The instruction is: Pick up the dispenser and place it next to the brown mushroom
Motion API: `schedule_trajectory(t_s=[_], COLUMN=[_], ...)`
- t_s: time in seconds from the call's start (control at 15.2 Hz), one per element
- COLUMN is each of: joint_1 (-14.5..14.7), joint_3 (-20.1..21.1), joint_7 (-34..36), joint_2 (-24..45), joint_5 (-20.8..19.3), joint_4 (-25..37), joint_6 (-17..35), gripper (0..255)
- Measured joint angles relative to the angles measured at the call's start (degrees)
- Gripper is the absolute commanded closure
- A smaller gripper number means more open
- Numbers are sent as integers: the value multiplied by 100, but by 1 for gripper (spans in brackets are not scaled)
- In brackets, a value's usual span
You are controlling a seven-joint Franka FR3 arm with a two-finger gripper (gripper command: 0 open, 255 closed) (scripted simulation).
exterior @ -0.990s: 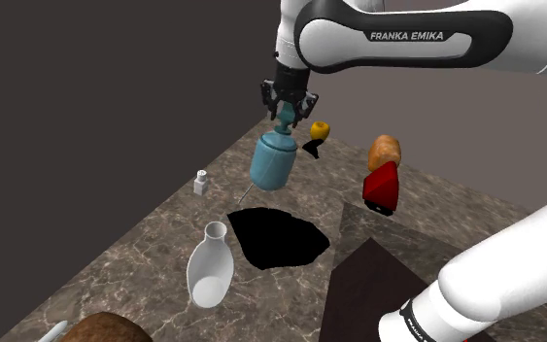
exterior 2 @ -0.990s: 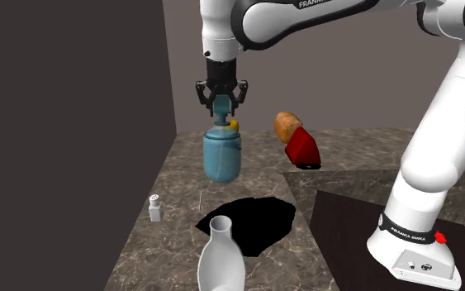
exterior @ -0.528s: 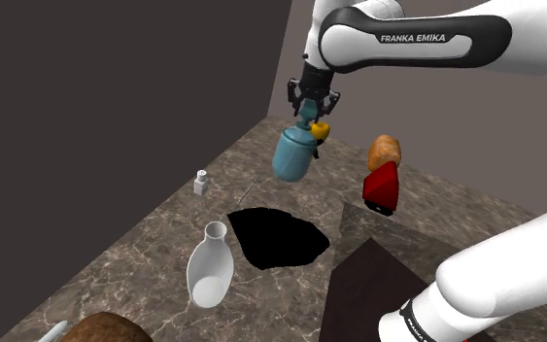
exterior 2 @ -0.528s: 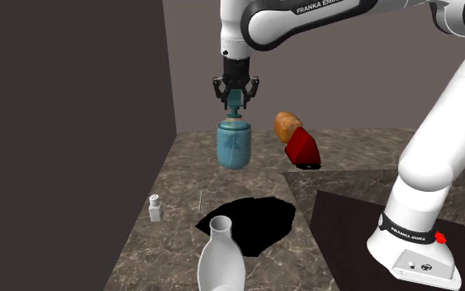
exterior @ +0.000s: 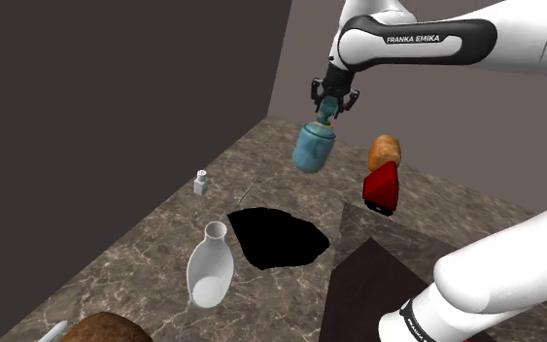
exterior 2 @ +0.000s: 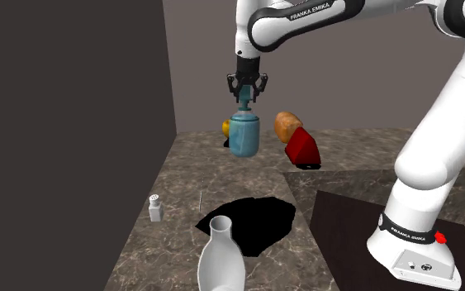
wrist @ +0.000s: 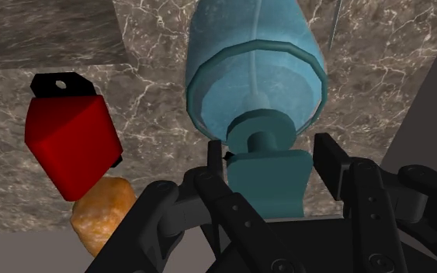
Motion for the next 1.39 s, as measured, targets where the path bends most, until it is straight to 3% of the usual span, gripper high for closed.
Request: schedule_trajectory(t_s=[0.86, 1.39], joint_1=[-714, -1149], joint_3=[-890, -1285], joint_7=[-1575, -2495], joint_2=[891, 1824], joint_5=[-8, 107], joint_4=[857, 2023], joint_6=[326, 234], gripper=[255, 255])
